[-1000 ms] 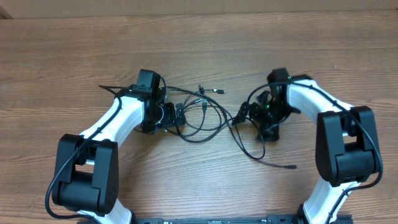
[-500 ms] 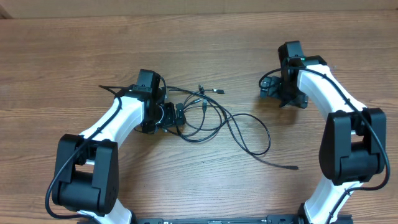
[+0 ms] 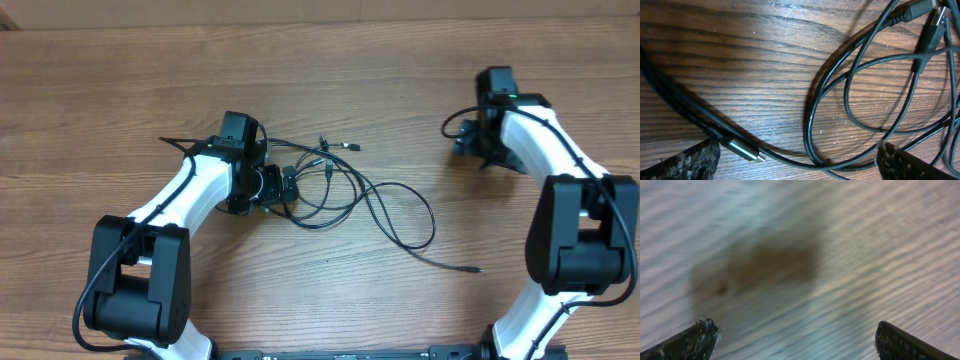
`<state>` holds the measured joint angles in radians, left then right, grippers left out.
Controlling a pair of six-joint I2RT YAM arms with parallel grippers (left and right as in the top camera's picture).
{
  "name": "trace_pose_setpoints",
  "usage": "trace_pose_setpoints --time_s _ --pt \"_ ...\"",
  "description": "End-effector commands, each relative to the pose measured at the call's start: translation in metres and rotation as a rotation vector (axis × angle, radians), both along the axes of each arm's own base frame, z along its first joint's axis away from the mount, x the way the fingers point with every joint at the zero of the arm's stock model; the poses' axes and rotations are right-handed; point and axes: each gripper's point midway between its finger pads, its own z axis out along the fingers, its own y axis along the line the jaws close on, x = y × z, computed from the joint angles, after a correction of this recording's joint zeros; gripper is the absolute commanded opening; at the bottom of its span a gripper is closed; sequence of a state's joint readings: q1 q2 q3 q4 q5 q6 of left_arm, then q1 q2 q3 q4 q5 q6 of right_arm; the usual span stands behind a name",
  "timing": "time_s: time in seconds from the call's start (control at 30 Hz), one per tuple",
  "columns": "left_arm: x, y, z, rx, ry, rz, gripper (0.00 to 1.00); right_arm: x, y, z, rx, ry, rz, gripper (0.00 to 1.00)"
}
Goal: Untangle cables
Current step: 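Lift the right gripper away to the upper right, leaving the cables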
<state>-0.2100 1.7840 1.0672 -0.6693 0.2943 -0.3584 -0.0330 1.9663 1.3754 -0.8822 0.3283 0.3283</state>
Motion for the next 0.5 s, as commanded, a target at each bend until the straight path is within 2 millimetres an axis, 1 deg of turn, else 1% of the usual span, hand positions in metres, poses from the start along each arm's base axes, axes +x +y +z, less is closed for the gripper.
trace_pose_setpoints --time_s 0.0,0.1,0.2,0.37,0.47 --pt "0.004 -0.003 0.008 0.004 -0.034 -0.023 0.99 -0.006 -0.013 0.002 0.016 -0.009 -0.037 1.0" --pt "0.004 -0.003 0.008 0.001 -0.027 0.0 1.0 -0.006 -0.018 0.002 0.026 -0.014 -0.053 1.0" --pt "0.004 -0.003 0.008 0.003 -0.028 0.0 1.0 -0.003 -0.019 0.002 0.025 -0.028 -0.052 1.0" --pt "0.005 -0.002 0.01 0.006 -0.027 0.001 0.99 -0.003 -0.019 0.002 0.025 -0.028 -0.052 1.0" --pt "0.007 -0.003 0.022 0.006 -0.007 0.015 0.99 -0.003 -0.019 0.002 0.025 -0.028 -0.052 1.0"
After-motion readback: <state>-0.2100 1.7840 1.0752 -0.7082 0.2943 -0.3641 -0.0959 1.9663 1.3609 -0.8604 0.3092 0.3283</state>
